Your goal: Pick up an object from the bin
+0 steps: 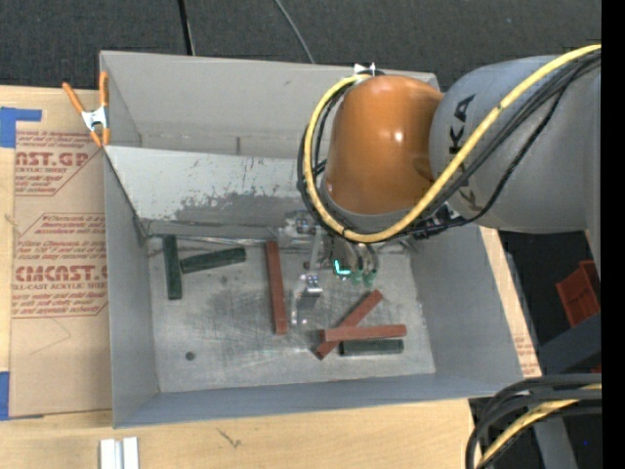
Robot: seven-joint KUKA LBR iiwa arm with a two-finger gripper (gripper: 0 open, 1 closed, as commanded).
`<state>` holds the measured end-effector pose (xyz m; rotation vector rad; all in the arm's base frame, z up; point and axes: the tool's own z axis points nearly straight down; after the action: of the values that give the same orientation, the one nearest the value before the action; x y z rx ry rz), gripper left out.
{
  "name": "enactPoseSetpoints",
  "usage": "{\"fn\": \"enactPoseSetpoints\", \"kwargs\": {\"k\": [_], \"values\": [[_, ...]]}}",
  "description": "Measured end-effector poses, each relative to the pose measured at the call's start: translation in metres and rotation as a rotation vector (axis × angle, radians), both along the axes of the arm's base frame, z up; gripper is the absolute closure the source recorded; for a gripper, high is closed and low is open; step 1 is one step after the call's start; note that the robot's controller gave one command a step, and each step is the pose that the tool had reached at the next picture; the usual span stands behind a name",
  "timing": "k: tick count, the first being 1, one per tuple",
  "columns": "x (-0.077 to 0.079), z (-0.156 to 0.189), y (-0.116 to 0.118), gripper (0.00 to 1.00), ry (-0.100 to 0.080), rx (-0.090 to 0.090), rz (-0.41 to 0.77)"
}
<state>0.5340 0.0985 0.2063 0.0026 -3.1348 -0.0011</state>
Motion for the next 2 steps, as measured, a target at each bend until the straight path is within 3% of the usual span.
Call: {"fn": "enactPoseSetpoints", "kwargs": {"k": [1,2], "values": [[0.002,0.004,-0.001,0.00,-0.008,0.001,-0.001],[-0.008,-0.057,-0.027,0.00,-0.013,0.000,0.024]]}}
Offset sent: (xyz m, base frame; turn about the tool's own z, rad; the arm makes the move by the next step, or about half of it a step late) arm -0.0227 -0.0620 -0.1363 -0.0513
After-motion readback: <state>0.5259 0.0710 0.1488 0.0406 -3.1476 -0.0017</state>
